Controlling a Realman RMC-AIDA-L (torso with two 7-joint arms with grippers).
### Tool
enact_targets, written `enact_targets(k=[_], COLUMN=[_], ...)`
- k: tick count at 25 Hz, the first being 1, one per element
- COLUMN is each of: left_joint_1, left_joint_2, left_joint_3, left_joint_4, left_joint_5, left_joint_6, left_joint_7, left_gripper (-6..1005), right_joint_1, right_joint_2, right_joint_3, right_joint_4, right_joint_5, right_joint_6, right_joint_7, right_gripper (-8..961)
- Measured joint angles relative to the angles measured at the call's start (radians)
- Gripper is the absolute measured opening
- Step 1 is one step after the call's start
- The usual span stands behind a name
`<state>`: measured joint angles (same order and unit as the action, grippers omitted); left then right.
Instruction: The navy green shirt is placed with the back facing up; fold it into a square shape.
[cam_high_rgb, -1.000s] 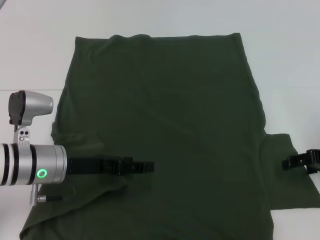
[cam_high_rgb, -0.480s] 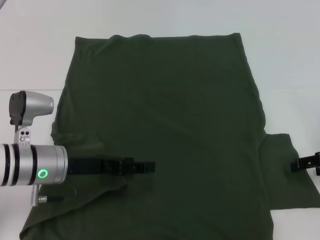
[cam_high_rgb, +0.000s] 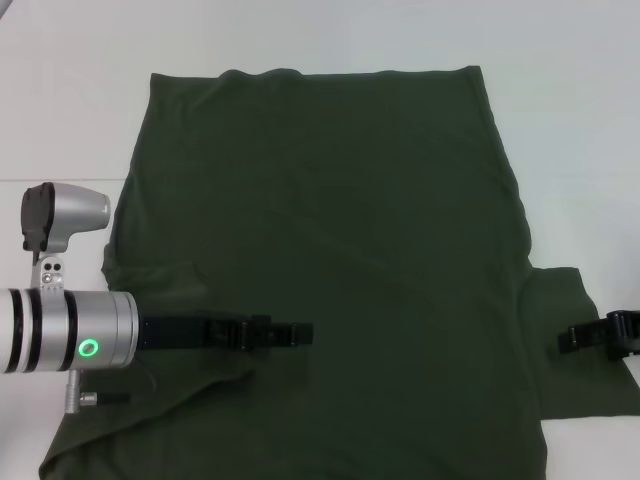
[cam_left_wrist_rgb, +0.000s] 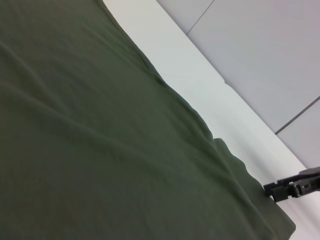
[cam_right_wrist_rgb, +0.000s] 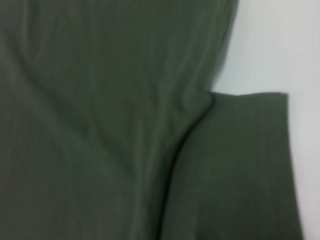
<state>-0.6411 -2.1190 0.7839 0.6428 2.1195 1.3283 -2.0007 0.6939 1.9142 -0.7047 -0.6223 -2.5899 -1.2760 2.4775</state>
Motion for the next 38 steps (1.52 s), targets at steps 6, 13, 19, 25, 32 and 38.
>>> enact_targets(k=[6,13,19,25,32,38], left_joint_1=[0.000,-0.001,-0.006,-0.006,-0.006,-0.006], left_joint_2=[-0.001,-0.001,-0.001,-0.001,-0.001,-0.001], left_joint_3=[0.000,0.000,0.000,0.000,0.000,0.000], left_joint_4=[0.000,0.000,0.000,0.000,0.000,0.000], left_joint_5=[-0.003,-0.003,0.001,0.002,0.002,0.002], left_joint_6=[0.000,0.000,-0.001,-0.001,0.001,0.001], left_joint_7=[-0.001,-0.001,-0.007,-0.009,-0.010,-0.010], left_gripper=[885,884,885,884,884,884], right_joint_1=[-0.011,-0.032,-0.023,-0.018,-0.011,-0.020], right_joint_2=[-0.024,-0.030,-0.022,-0.015,-0.009,-0.019], right_joint_3=[0.034,0.024,0.018,0.012,0.014,0.026], right_joint_4=[0.012,0.005,0.005,0.011,0.015,0.015], right_joint_5=[0.103,0.070,0.026,0.017,0.024,0.111], right_joint_6=[-0.061,-0.002,0.030,0.035,0.011,-0.043], right_joint_7=[-0.033,-0.034,-0.030,-0.026,-0.027,-0.047], right_gripper=[903,902,901,900,899,898])
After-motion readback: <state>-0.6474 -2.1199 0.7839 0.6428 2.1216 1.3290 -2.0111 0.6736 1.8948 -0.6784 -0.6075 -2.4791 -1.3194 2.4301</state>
